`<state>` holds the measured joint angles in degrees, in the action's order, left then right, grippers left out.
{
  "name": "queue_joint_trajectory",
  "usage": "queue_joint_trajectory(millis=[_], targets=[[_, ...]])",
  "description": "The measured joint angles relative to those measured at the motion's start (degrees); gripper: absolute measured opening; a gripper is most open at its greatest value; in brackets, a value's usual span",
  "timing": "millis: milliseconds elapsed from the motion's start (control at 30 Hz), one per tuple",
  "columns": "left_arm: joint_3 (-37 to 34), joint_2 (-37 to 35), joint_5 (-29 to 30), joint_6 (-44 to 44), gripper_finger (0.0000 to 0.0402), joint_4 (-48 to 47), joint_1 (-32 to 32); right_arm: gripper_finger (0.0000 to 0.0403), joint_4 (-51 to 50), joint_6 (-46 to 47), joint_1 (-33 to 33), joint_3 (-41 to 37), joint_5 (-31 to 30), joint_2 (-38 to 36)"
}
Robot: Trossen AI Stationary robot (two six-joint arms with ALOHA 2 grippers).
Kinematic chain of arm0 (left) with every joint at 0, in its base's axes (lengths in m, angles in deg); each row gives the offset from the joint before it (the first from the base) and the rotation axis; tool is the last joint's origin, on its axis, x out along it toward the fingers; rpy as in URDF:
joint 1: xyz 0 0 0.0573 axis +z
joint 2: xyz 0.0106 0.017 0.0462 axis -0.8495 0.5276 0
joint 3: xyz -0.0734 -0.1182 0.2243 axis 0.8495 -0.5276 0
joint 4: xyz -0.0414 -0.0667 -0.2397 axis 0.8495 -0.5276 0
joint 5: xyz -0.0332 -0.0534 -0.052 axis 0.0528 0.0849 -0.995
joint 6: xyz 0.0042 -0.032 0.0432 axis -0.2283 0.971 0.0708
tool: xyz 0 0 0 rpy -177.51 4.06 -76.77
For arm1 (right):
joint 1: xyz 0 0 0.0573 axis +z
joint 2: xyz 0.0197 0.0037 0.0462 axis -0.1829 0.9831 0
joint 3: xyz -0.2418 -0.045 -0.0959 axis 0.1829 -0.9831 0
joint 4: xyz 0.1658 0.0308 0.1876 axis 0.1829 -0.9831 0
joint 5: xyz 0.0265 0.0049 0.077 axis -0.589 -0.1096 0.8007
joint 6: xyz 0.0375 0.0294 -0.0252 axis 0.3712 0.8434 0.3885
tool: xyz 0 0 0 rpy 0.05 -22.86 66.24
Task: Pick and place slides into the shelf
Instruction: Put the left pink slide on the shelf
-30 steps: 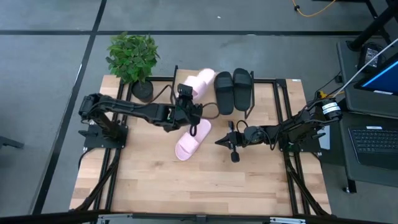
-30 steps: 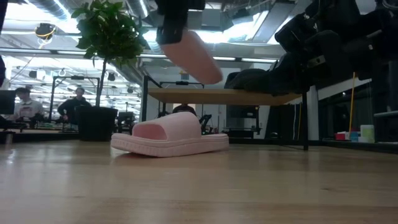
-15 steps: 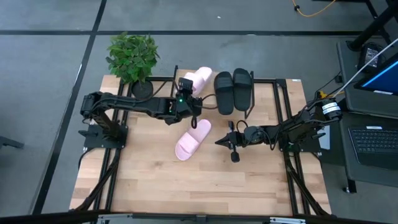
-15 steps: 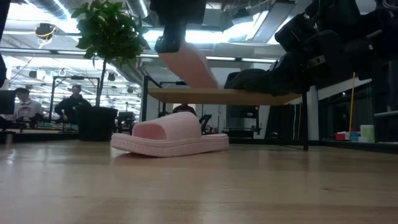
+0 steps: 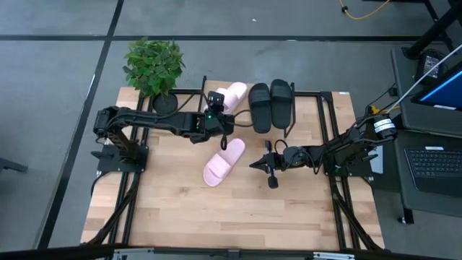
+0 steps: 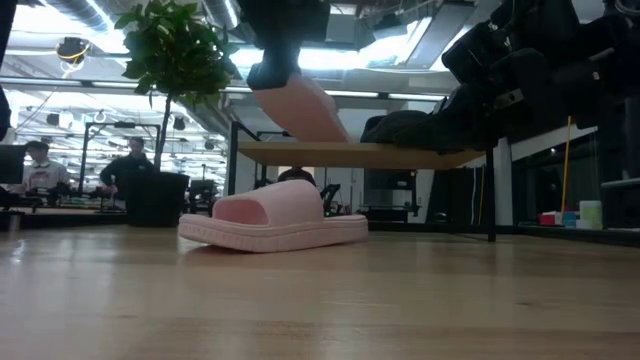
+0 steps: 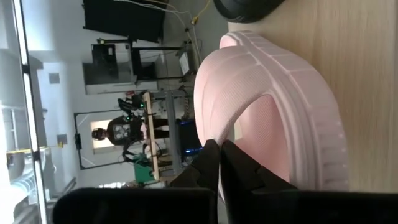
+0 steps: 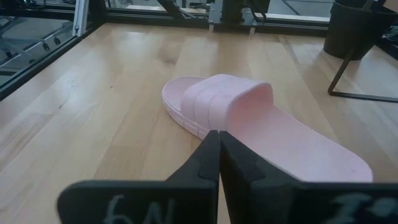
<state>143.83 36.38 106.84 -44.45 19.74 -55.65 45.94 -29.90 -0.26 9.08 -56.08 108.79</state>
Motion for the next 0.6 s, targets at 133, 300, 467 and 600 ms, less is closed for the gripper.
queue_joint_trajectory(millis=[133,300,467,600], targets=[[0.0,0.0,0.0,0.8,0.0000,0.0,0.0,0.0010,0.0,0.1,0.0,0.0,0.0,0.0],[0.0,0.0,-2.1,0.8,0.0009,0.0,0.0,0.0010,0.0,0.1,0.0,0.0,0.0,0.0],[0.0,0.0,-5.6,0.8,0.0049,0.0,0.0,0.0010,0.0,0.1,0.0,0.0,0.0,0.0],[0.0,0.0,-5.6,0.8,0.0081,0.1,0.0,0.0010,0.0,0.1,0.0,0.0,0.1,0.0]])
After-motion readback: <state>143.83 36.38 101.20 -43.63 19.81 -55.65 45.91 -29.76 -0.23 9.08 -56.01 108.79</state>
